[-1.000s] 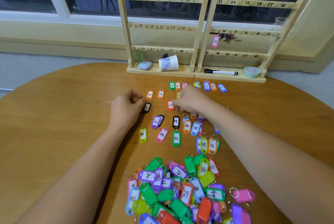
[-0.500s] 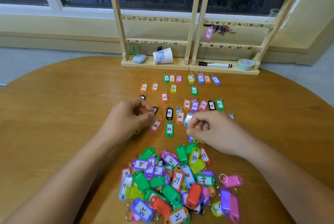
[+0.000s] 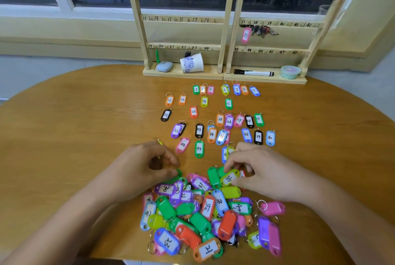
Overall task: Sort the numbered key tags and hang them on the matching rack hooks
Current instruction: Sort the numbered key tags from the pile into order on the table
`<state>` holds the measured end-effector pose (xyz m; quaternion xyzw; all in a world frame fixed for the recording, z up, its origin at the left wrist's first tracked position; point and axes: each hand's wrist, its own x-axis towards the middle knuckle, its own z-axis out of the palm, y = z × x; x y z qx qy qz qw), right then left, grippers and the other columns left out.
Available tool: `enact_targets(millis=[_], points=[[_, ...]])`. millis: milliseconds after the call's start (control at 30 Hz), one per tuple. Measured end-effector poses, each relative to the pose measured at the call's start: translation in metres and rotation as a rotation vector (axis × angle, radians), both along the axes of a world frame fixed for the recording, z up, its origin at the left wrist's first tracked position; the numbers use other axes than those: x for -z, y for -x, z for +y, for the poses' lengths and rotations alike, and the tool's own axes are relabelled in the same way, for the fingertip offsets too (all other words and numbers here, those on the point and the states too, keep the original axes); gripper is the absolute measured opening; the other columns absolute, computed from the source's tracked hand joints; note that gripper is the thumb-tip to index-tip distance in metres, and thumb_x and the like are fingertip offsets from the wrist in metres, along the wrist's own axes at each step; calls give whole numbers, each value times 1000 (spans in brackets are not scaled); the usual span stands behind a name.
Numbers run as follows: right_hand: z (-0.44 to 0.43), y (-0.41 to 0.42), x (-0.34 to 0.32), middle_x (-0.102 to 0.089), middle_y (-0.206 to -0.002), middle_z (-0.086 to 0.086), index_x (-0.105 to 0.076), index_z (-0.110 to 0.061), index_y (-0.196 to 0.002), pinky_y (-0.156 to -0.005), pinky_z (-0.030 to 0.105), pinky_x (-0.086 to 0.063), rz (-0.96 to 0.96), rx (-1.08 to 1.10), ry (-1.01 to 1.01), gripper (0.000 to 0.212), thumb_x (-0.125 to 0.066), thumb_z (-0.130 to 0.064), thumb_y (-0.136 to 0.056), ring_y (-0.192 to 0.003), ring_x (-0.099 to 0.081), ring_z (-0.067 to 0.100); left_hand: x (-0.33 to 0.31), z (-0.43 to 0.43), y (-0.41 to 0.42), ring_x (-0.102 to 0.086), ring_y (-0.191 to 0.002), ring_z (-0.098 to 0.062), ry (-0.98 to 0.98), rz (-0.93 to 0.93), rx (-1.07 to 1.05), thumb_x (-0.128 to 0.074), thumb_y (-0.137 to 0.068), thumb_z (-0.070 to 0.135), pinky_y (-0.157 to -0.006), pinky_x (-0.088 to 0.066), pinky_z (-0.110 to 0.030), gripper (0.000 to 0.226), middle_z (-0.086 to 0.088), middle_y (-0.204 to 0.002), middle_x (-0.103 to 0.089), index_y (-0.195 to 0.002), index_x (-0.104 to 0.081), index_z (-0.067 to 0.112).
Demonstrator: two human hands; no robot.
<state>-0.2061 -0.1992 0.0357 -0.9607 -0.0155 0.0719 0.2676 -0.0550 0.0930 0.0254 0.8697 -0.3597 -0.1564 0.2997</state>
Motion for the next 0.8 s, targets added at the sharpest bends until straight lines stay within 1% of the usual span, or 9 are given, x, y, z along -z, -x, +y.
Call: enact_targets(millis=[133,233,333,433,500,567,700,733,800], points=[[0,2,1,-56,-98,-14,-74,-35,-95,-71,13,-39,-46,23,-18,10,-83,-31,-91,-90,-56,5,0,2,0,-66,-93,-8,-54,-3,22,-92,-80,44,-75,-51,-20,22,16,-99,-70,-97,-78,44],[-4,4,2,-57,-95,-15,-75,-34,-89,-69,17,-42,-64,49,-70,11,-86,-31,-88,-81,-57,11,2,1,0,-66,-93,-6,-62,-21,21,-93,-78,43,-73,-50,-17,24,16,-99,-70,-96,-77,43],[-10,7,6,-63,-86,-14,-78,-34,-86,-63,25,-43,-94,112,-198,12,-88,-29,-87,-68,-53,10,2,0,0,-65,-95,-4,-88,-61,34,-93,-76,44,-75,-50,-16,25,18,-97,-69,-95,-76,43],[-14,12,11,-71,-85,-5,-81,-38,-93,-66,26,-49,-152,241,-373,14,-89,-32,-83,-70,-57,5,1,-2,2,-64,-95,-1,-109,-69,36,-93,-77,41,-76,-49,-16,23,18,-95,-70,-91,-75,40],[-16,16,13,-75,-86,-2,-81,-39,-97,-70,31,-54,-183,316,-477,18,-86,-40,-80,-75,-63,11,2,-4,2,-64,-94,-1,-125,-73,28,-93,-78,39,-74,-48,-16,21,18,-94,-70,-89,-74,38],[-21,20,14,-75,-83,3,-82,-31,-96,-72,34,-55,-232,375,-555,17,-82,-39,-81,-74,-65,15,3,-5,2,-63,-89,-2,-148,-79,16,-92,-79,39,-71,-48,-18,22,18,-92,-69,-87,-73,36],[-35,30,15,-78,-81,4,-77,-14,-98,-63,15,-48,-262,550,-641,5,-77,-17,-94,-70,-67,13,1,-10,2,-63,-86,-2,-198,-84,10,-89,-83,40,-69,-49,-19,20,18,-90,-71,-87,-71,33],[-37,33,16,-81,-83,2,-74,-12,-99,-62,14,-47,-237,594,-654,4,-74,-15,-97,-71,-69,13,0,-11,2,-64,-85,-2,-209,-76,9,-88,-85,40,-69,-50,-20,18,18,-89,-72,-88,-71,34],[-39,36,18,-83,-88,0,-71,-11,-101,-62,21,-48,-201,663,-656,4,-69,-14,-102,-74,-70,14,-4,-13,1,-66,-83,0,-217,-48,4,-85,-88,43,-70,-52,-22,16,18,-89,-75,-90,-69,42]])
